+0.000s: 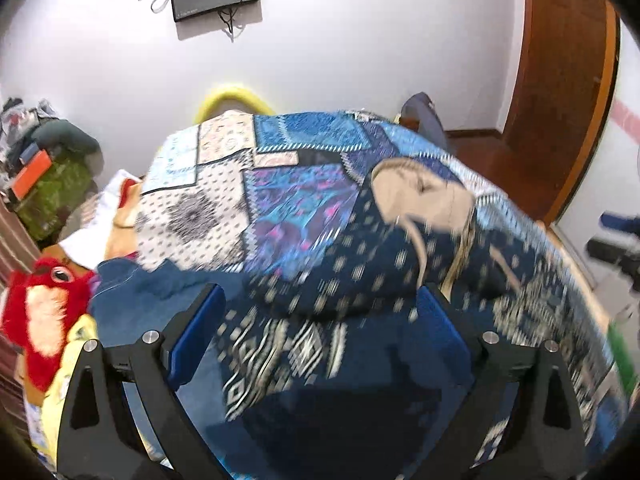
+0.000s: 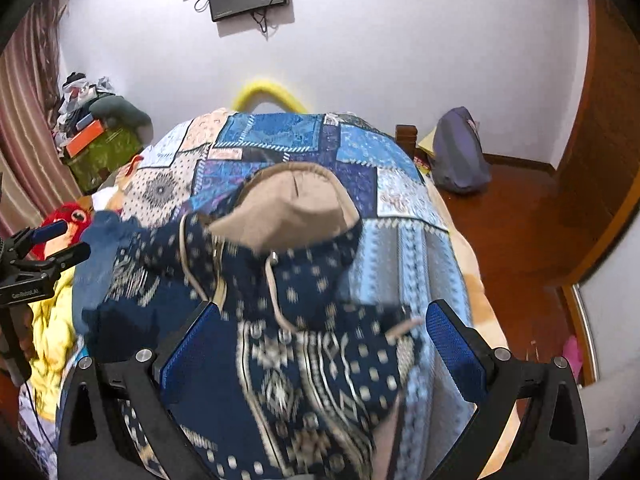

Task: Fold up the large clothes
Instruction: 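Grasp the beige-lined hood with both grippers and fold it over the body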

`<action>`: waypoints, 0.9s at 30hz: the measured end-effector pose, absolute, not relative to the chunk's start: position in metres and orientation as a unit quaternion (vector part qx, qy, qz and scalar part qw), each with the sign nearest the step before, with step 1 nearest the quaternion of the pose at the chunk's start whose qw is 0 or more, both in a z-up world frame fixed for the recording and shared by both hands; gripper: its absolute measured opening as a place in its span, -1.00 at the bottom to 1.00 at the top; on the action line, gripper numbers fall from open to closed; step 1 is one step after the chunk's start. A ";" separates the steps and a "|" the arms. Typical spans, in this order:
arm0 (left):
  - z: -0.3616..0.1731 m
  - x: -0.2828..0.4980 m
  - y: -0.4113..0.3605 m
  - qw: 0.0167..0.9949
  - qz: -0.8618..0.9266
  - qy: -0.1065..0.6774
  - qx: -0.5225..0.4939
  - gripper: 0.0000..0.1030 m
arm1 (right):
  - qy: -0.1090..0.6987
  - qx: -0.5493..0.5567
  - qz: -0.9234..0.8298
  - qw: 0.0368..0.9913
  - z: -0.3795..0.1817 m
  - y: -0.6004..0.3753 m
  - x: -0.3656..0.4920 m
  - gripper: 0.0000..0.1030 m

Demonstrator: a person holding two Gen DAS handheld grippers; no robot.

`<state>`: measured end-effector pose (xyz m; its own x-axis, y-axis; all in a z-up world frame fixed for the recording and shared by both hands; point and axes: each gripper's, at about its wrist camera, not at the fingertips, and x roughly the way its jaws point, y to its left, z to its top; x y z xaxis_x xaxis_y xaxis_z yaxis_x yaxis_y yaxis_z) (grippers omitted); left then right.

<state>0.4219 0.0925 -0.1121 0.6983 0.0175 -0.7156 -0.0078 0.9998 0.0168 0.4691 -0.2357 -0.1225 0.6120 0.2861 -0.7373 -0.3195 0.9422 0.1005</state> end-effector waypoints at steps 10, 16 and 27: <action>-0.153 0.542 0.090 0.891 -0.001 0.449 -0.063 0.88 | 0.445 0.047 0.132 0.885 -0.167 -0.223 0.574 0.98; -0.199 0.596 0.084 0.861 -0.027 0.497 -0.104 0.77 | 0.503 0.094 0.105 0.852 -0.214 -0.234 0.638 0.76; -0.232 0.616 0.064 0.867 0.005 0.496 -0.056 -0.66 | 0.546 0.147 0.132 0.814 -0.273 -0.227 0.670 -0.64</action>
<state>0.6157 0.0636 -0.2319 0.5084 -0.0481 -0.8598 -0.0639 0.9936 -0.0934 0.6696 -0.2267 -0.2730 0.3685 0.3755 -0.8504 -0.0540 0.9219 0.3836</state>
